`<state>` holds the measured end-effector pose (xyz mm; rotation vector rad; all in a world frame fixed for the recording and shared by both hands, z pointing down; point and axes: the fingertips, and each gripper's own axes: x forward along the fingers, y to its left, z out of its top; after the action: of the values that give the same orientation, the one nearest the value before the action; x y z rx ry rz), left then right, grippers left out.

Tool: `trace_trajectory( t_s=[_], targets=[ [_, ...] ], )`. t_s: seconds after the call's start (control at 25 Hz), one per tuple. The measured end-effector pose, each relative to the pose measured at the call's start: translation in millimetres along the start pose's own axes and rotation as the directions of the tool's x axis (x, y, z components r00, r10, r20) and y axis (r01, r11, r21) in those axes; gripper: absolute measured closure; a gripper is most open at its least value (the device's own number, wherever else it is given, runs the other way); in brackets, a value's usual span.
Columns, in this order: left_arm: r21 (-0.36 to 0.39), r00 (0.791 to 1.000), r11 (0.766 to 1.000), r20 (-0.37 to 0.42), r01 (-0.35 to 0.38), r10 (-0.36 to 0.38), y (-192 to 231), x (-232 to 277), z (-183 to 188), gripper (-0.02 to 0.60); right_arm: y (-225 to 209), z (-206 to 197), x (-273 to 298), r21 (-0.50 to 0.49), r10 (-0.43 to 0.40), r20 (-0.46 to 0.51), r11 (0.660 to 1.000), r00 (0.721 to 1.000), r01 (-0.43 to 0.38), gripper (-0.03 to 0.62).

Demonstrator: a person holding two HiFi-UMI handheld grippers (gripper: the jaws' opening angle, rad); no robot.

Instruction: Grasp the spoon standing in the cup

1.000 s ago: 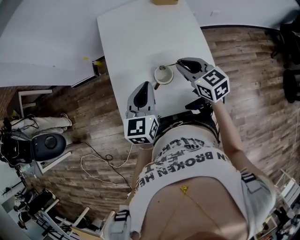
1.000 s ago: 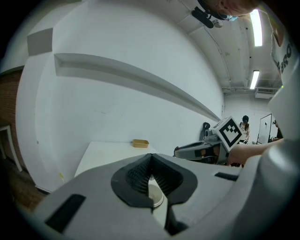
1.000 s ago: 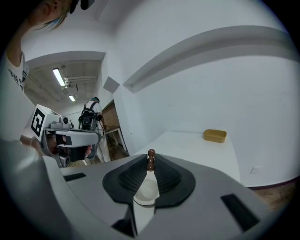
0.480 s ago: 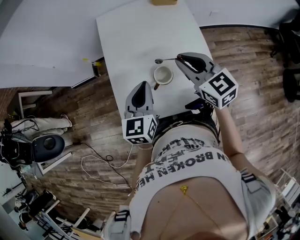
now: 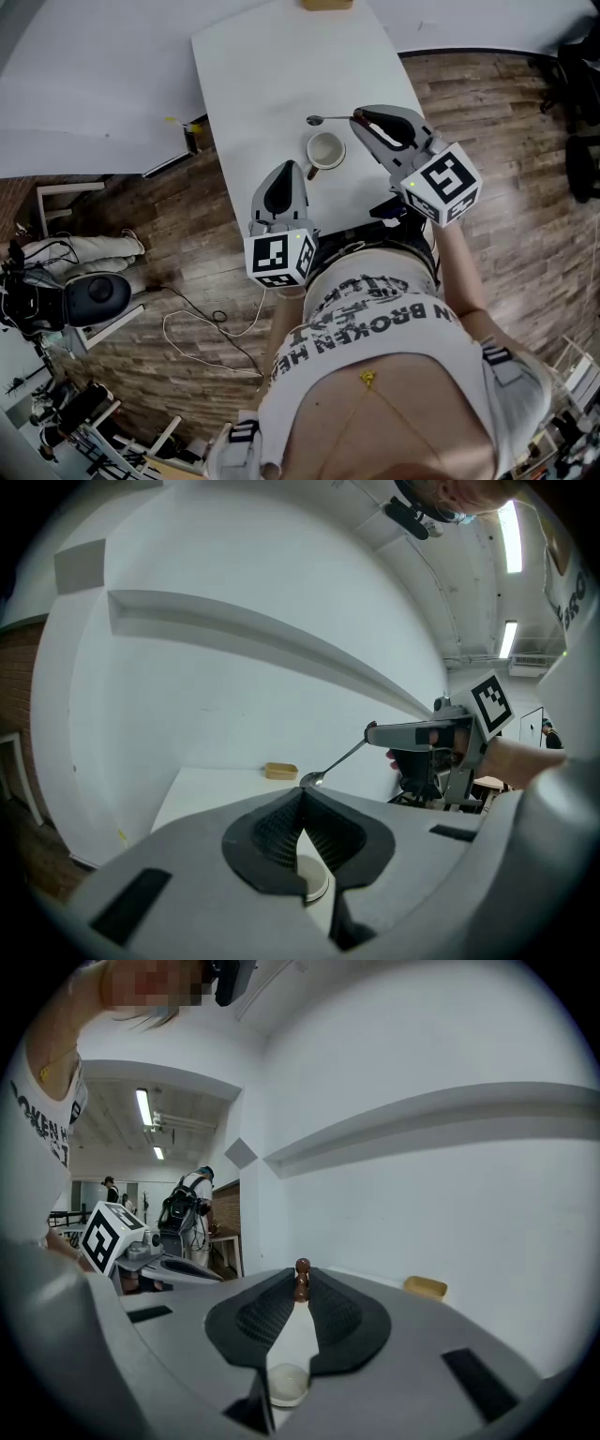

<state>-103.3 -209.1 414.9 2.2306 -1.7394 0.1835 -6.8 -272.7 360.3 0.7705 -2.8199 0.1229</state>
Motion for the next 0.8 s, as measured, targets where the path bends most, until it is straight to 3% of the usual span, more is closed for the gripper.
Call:
trace_trajectory(
  t_s=[0.8],
  targets=[
    [0.011,1.000,1.000,0.008,0.020,-0.020,-8.4,-2.3,3.4,0.586,9.9,6.0,-4.4,-0.009,0.016,0.014,1.000,1.000,-0.016,0.548]
  ],
)
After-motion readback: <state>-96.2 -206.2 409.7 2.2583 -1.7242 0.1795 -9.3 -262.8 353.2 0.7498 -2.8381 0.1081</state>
